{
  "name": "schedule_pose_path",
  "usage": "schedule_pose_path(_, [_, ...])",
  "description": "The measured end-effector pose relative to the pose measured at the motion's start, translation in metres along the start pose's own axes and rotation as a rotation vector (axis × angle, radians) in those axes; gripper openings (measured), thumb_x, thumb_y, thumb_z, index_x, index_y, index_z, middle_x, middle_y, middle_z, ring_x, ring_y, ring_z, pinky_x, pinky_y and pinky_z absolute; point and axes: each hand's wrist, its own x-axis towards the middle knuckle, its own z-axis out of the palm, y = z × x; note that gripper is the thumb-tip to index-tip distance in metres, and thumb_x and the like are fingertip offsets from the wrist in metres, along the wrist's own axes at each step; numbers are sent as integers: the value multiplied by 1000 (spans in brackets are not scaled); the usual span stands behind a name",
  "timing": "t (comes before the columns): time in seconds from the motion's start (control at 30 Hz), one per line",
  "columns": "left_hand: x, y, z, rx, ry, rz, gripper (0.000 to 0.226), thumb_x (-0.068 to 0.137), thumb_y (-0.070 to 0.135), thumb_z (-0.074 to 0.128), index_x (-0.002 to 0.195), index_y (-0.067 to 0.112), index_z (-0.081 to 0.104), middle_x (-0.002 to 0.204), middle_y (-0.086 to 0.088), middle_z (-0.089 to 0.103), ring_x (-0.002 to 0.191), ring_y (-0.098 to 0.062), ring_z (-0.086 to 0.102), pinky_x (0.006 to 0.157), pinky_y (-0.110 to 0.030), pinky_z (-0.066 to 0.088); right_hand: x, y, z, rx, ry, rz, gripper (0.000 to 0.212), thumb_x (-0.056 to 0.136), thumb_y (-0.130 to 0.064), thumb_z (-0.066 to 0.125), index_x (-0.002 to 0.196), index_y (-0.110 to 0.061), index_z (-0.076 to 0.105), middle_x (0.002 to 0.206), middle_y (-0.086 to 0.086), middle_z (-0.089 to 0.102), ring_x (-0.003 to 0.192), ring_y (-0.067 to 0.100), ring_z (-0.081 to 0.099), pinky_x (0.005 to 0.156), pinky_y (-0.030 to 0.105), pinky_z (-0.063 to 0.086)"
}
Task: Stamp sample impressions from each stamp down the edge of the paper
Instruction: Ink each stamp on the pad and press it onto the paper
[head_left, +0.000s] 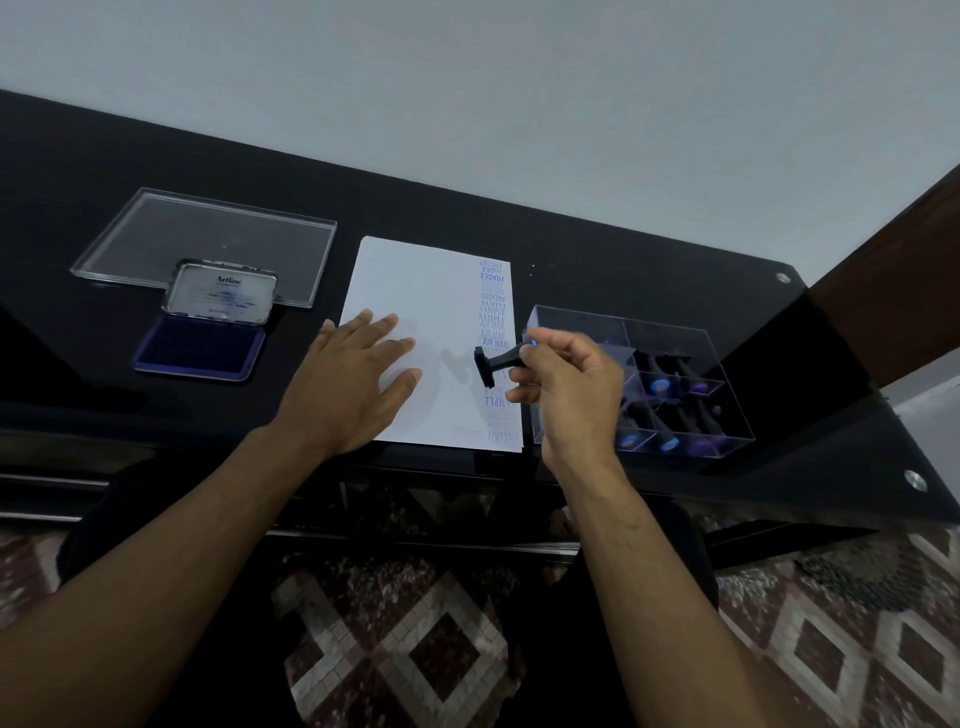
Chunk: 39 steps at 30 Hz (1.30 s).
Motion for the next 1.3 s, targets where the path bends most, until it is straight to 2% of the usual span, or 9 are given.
schedule_pose_path(0.17, [-5,-13,-19,1,30,-58,63,96,62,33,144,26,53,159,-1,38,152,-22,25,124,-54,16,0,-1,26,-20,-69,20,15,84,2,65,93,-8,72,77,8,70,65,22,67,55,32,55])
schedule_pose_path(0.43, [-35,-66,-56,33,126,-209,56,97,55,50,142,22,53,156,-6,43,147,-26,32,120,-55,26,-10,-3,90,-92,-247,-8,17,83,-1,66,94,-12,73,82,11,72,72,26,71,58,35,58])
schedule_pose_path(0.6, [-61,-94,-72,70,179,-311,54,96,49,57,141,19,53,154,-11,43,147,-31,31,122,-56,18,-22,1,138,-167,-364,-53,17,84,-2,67,94,-15,74,80,9,71,70,25,70,59,34,59])
schedule_pose_path(0.77, [-80,-129,-80,95,177,-408,67,96,58,48,150,19,44,160,-9,35,151,-28,22,124,-52,14,-34,5,180,-271,-459,-109,20,86,-6,71,102,-17,75,85,2,72,68,17,71,61,33,61])
schedule_pose_path(0.83, [-85,-139,-84,108,173,-429,70,95,61,47,151,19,42,161,-9,34,151,-29,22,124,-52,15,-37,7,195,-335,-480,-170,23,86,-9,73,106,-20,74,87,-2,71,71,13,71,60,29,60])
schedule_pose_path(0.93, [-92,-151,-89,114,170,-447,75,93,63,49,152,18,40,161,-9,33,152,-29,21,124,-53,16,-40,7,213,-442,-502,-301,24,86,-14,74,108,-24,73,92,-9,69,77,7,69,69,31,61])
schedule_pose_path(1.03, [-99,-161,-90,125,152,-452,78,92,65,49,153,18,40,162,-8,31,153,-28,19,124,-54,15,-44,2,226,-529,-532,-412,21,87,-17,73,107,-24,74,99,-5,70,75,4,67,74,31,60])
schedule_pose_path(1.13, [-104,-170,-88,138,138,-463,82,90,73,38,152,20,41,162,-7,32,153,-27,19,124,-54,14,-48,-4,237,-609,-561,-519,23,88,-17,72,111,-20,74,106,-6,68,76,2,64,78,26,59])
schedule_pose_path(1.3, [-109,-172,-78,181,150,-469,82,90,74,24,150,23,45,161,-4,34,153,-25,18,125,-50,11,-50,-5,246,-682,-593,-537,25,89,-18,71,114,-20,73,115,-3,67,91,8,64,79,20,56])
